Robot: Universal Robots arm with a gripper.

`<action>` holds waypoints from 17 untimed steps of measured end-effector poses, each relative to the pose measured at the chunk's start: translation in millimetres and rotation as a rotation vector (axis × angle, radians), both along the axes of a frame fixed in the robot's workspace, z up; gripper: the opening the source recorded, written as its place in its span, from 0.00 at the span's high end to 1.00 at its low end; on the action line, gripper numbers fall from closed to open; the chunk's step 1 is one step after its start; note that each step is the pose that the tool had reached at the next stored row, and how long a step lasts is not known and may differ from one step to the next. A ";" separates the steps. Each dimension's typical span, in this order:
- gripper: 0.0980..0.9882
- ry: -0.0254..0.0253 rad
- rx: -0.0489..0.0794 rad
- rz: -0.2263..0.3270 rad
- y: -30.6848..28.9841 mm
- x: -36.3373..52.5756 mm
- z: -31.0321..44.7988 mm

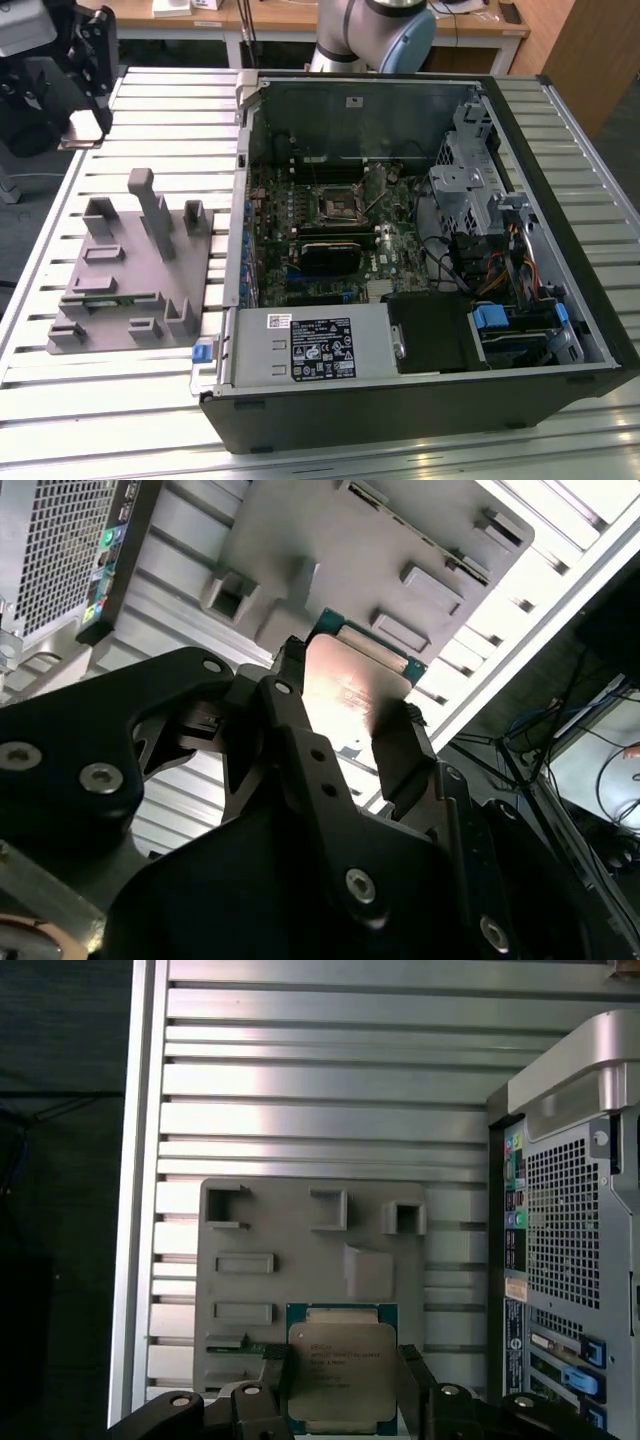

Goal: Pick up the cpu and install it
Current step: 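Pick up the cpu and move it towards the insertion slot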

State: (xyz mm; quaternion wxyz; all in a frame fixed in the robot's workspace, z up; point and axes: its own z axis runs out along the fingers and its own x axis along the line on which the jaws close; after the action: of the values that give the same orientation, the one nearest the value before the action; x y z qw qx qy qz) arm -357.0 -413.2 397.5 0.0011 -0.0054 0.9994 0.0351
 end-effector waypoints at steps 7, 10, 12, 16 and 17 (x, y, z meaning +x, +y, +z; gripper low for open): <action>0.52 0.0000 0.000 0.000 0.1 31.9 -0.3; 0.52 0.0000 0.000 0.000 0.1 45.6 -0.3; 0.52 0.0000 0.000 0.000 0.2 54.7 -0.4; 0.52 0.0000 0.000 0.000 0.3 72.7 -0.6; 0.52 0.0000 0.000 0.000 0.3 77.2 -0.7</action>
State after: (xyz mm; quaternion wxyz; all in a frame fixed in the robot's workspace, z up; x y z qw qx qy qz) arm -279.8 -412.8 396.8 0.0011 -0.0054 0.9994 0.0351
